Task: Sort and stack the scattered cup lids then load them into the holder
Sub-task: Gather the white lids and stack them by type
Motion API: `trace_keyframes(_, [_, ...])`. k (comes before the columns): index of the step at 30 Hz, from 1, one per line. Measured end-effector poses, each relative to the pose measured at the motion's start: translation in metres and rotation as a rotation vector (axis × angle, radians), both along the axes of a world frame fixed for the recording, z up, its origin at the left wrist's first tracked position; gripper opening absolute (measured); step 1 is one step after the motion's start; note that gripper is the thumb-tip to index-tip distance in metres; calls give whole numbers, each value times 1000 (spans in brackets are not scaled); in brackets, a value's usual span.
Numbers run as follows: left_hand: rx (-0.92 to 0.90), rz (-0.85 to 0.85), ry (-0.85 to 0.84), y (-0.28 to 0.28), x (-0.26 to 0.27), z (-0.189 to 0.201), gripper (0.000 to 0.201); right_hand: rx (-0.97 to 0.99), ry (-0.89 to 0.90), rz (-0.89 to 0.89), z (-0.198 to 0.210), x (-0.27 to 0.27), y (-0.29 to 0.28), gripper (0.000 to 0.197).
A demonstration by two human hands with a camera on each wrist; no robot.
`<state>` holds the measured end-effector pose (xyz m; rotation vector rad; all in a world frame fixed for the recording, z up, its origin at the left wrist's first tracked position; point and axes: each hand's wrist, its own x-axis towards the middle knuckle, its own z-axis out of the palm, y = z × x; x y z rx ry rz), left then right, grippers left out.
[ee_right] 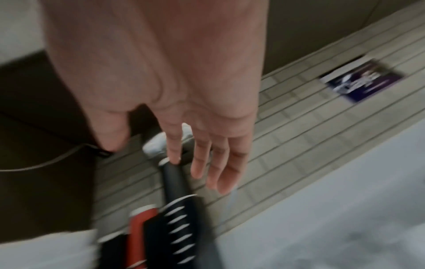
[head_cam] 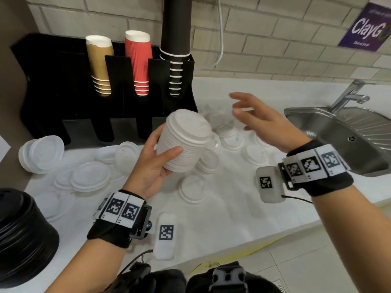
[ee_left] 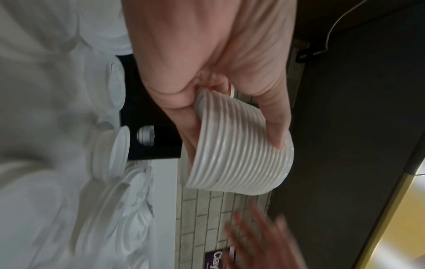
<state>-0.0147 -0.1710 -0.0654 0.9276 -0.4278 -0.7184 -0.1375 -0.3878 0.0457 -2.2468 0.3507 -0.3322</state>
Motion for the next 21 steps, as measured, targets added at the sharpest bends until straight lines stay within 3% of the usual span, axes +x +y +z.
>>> trace_keyframes(2, [-20, 42, 4, 2, 7, -1, 87, 0, 98, -122, -5, -15, -29, 33])
trace_keyframes(4, [-44, 79, -18, 6, 14, -1, 66, -47, 304, -188, -15, -28, -53, 32])
trace_keyframes(7, [-59, 94, -82, 9, 23, 3, 57, -295, 687, -168, -35, -47, -74, 32])
trace_keyframes(9, [-68, 101, -105, 10, 26, 7, 56, -460, 878, -144, -49, -56, -75, 39])
trace_keyframes(11, [-70, 109, -122, 9, 26, 10, 56, -539, 991, -145, -60, -63, -72, 60])
trace_keyframes(14, [-71, 109, -135, 7, 23, 12, 56, -584, 1051, -154, -76, -68, -65, 92])
trace_keyframes(16, [-69, 101, -128, 5, 20, 12, 58, -538, 1049, -159, -86, -69, -62, 99])
trace_keyframes(21, [-58, 79, -112, -1, 11, 11, 58, -501, 978, -123, -102, -68, -59, 74])
